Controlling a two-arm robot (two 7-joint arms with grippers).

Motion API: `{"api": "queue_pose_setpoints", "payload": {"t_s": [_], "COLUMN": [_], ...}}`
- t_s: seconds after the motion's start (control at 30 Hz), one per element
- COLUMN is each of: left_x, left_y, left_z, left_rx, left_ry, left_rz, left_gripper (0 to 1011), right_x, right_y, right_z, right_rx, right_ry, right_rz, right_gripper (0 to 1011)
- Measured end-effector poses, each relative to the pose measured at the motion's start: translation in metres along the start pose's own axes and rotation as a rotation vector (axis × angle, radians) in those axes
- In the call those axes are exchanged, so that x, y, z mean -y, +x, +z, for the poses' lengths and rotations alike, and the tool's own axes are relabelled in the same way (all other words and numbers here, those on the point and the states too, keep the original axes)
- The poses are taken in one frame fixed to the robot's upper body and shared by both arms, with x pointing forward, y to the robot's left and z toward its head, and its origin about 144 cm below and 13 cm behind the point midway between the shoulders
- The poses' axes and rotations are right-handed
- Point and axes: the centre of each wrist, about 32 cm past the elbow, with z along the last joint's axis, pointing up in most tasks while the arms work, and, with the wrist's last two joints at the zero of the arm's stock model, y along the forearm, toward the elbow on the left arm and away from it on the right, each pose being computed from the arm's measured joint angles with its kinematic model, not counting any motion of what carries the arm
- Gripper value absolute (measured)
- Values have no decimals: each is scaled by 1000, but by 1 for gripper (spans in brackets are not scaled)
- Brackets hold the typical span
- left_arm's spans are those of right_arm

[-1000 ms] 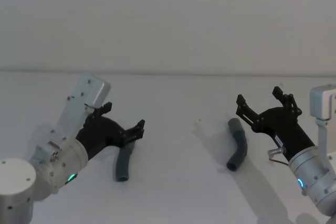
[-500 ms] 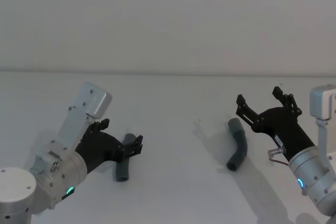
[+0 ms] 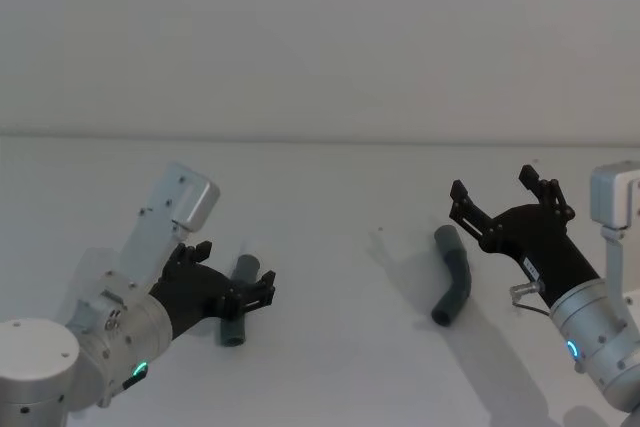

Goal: Use both hands to pick up one end of the pipe from the table, align the ends, and insert them.

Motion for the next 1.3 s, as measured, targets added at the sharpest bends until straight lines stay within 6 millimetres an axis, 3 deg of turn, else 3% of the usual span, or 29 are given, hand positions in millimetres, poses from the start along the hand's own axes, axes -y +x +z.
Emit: {"api": "queue_pose_setpoints", "payload": {"t_s": [0.6, 1.3], "left_x": [0, 3], "left_y": [-8, -11], "left_z": [-4, 5], "left_rx": [-78, -93], "left_ry": [44, 58], "left_rz": [6, 13], "left_gripper": [1001, 1001], "right_x": [0, 0], "right_y": [0, 0], "right_z": [0, 0], "right_rx": [0, 0], "right_ry": [0, 0], "right_rz": [0, 0], "right_gripper": [1002, 1002]}}
